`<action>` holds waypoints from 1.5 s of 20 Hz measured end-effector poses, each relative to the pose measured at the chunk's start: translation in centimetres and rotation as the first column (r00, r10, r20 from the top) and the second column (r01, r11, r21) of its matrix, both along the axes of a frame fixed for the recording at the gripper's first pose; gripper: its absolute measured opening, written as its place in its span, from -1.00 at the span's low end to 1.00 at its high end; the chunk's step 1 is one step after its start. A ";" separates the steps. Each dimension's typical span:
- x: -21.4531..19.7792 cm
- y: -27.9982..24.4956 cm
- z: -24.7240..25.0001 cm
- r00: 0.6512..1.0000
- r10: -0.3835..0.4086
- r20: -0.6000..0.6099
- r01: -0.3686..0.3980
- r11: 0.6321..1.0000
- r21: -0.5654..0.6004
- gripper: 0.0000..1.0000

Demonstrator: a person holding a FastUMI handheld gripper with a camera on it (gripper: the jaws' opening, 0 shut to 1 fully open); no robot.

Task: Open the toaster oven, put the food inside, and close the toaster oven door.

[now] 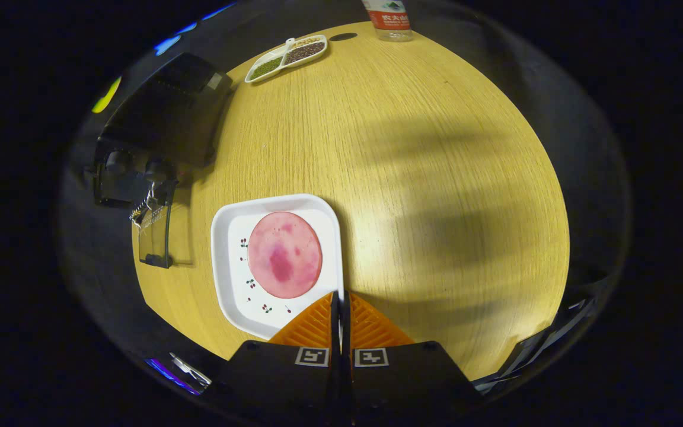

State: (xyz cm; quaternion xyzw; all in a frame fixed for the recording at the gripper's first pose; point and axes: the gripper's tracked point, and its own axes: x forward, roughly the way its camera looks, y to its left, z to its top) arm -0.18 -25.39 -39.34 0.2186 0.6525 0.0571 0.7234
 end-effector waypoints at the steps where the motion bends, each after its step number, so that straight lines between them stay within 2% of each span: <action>1: 0.1 -0.1 0.2 1.000 -0.017 -0.005 0.017 1.000 0.014 -0.96; 3: -0.3 0.1 0.1 0.999 -0.035 -0.011 0.035 0.999 0.031 -0.97; 10: -1.7 0.1 1.7 0.985 -0.175 -0.004 0.174 0.980 0.098 -0.97; 18: -3.3 -0.2 4.3 0.939 -0.340 0.052 0.332 0.935 0.127 -0.97; 22: -5.5 1.2 6.9 0.913 -0.397 0.090 0.383 0.913 0.142 -0.97; 27: -9.3 6.0 8.9 0.857 -0.510 0.070 0.486 0.847 0.216 -0.97; 30: -11.0 9.6 10.4 0.836 -0.544 0.078 0.511 0.821 0.254 -0.97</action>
